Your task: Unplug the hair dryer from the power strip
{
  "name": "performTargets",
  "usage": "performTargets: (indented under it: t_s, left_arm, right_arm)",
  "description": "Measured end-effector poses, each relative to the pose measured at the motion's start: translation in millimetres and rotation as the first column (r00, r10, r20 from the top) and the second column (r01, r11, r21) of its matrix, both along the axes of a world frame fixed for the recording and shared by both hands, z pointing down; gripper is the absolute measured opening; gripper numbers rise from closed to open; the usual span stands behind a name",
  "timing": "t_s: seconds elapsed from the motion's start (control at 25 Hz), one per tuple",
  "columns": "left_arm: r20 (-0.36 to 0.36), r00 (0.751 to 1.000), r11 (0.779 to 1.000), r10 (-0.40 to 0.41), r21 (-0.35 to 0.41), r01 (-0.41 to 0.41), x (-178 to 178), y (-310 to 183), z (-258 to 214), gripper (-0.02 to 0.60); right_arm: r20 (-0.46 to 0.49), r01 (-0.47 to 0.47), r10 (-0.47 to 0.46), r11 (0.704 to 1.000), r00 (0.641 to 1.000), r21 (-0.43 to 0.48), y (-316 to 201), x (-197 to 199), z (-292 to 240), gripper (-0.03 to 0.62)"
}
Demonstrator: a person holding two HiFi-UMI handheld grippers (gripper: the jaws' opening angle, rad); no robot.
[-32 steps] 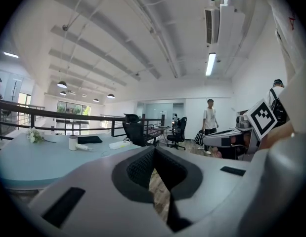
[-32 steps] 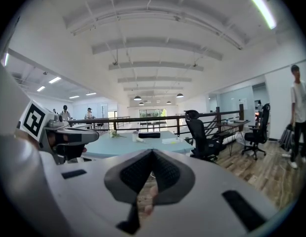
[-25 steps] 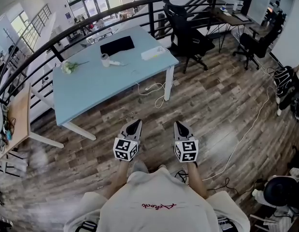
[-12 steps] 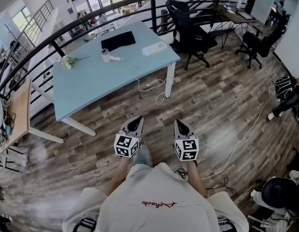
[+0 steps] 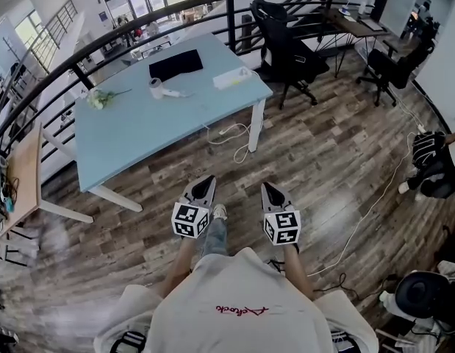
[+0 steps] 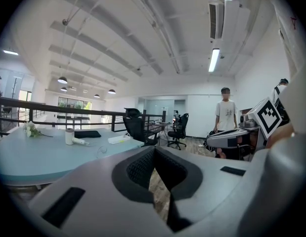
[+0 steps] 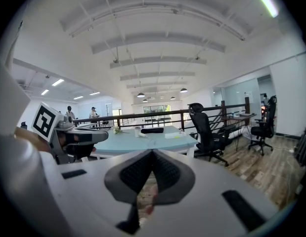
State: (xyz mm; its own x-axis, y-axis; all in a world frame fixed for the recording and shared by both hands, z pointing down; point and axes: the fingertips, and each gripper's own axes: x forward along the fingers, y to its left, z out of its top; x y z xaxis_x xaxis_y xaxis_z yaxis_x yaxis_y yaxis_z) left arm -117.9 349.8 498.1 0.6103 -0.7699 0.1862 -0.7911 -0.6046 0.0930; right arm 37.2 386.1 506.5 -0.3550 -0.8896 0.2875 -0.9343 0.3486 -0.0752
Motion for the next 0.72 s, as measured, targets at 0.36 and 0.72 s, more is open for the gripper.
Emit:
performTargets:
  t_s: [0.36,0.72]
  left_arm:
    - [-0.015,1.0,1.0,0.006,-0.008,-0.006,-4.8,-59.1,10.5,0.006]
    - [-0.039,0.998,0.998,0.055,-0.004,-0.055,3.0,-150.1,3.9,0.006]
  right_arm:
    - [-0.027,0.02,-0.02,1.0,0.999,-0.013,-61.1,-11.8,10.1,0.017]
    - [-0.057,-0.027,0.026,0.999,0.998,-0.023,-144.7,-7.8,3.8,0.017]
